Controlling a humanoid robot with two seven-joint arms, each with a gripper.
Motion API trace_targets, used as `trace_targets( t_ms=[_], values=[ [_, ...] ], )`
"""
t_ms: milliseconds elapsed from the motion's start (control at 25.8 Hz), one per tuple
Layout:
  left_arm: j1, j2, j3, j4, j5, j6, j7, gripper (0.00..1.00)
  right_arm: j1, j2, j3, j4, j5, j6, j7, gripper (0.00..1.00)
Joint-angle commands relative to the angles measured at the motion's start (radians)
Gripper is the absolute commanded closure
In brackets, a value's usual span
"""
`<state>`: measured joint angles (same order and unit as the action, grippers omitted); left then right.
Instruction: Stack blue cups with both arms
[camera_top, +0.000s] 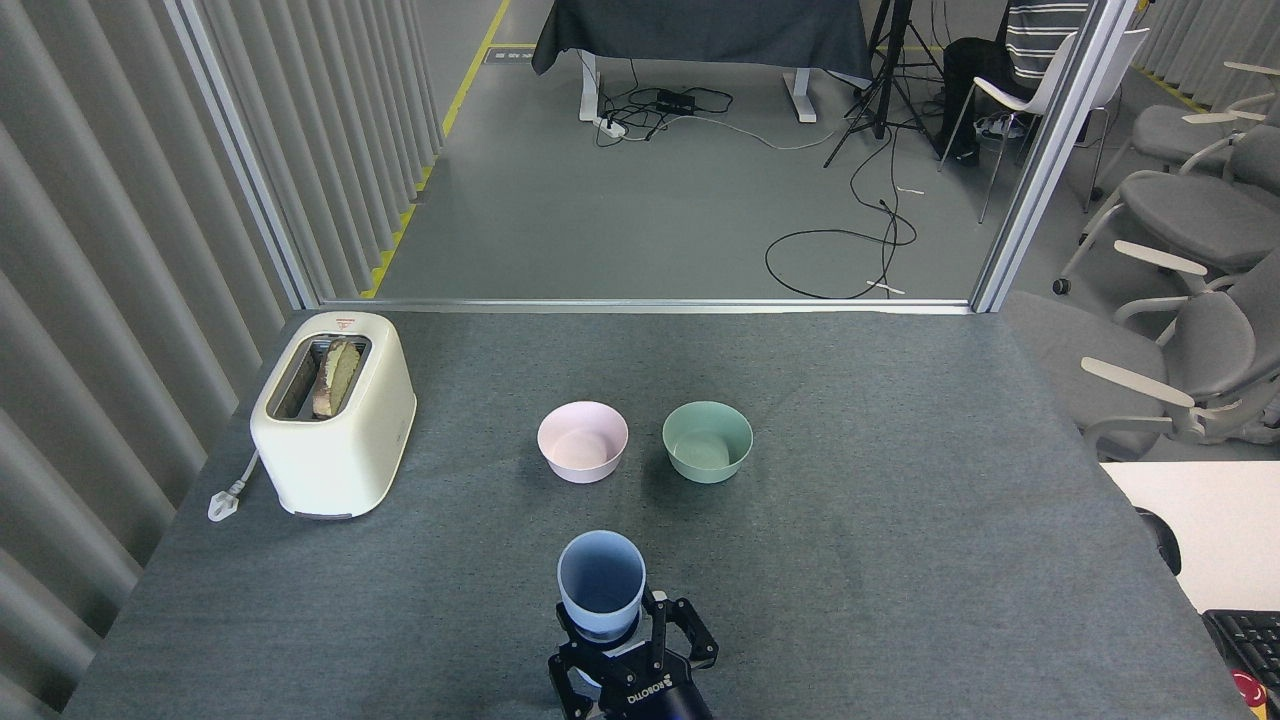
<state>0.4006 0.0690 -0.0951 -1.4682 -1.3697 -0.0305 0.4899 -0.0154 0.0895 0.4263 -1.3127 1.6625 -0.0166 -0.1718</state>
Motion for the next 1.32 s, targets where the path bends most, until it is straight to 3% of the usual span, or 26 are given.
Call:
trace_targets(
  t_ms=[0,194,349,543,775,930,1047,1279],
  values=[
    [0.000,0.000,0.000,0.000,0.000,0.000,-0.001,0.00,0.000,-0.001,0.003,-0.008,-0.020,-0.003,-0.002,0.00],
    [0.001,0.002,0.000,0.000,0.000,0.000,0.001,0.00,0.005,0.001,0.000,-0.118,-0.027,-0.043,-0.060,0.00],
    [0.001,0.002,0.002,-0.001,0.003,0.000,-0.001,0.00,0.003,0.003,-0.023,-0.249,-0.078,-0.063,-0.114,0.00],
    [0.001,0.003,0.002,-0.001,0.003,0.000,-0.001,0.00,0.018,-0.022,-0.218,-0.252,-0.101,-0.068,-0.107,0.00],
    [0.000,0.000,0.006,-0.009,0.003,-0.002,0.001,0.00,0.253,-0.166,-0.360,-0.217,-0.156,-0.123,-0.172,0.00],
    [-0.006,0.002,0.006,-0.011,0.001,-0.003,-0.001,0.00,0.411,-0.175,-0.435,-0.214,-0.171,-0.131,-0.213,0.00],
    [-0.006,0.003,0.006,-0.011,0.001,-0.003,-0.001,0.00,0.463,-0.178,-0.452,-0.214,-0.171,-0.131,-0.215,0.00],
    [-0.006,0.006,0.009,-0.008,-0.002,0.001,0.001,0.00,0.465,-0.185,-0.457,-0.215,-0.171,-0.131,-0.215,0.00]
  ],
)
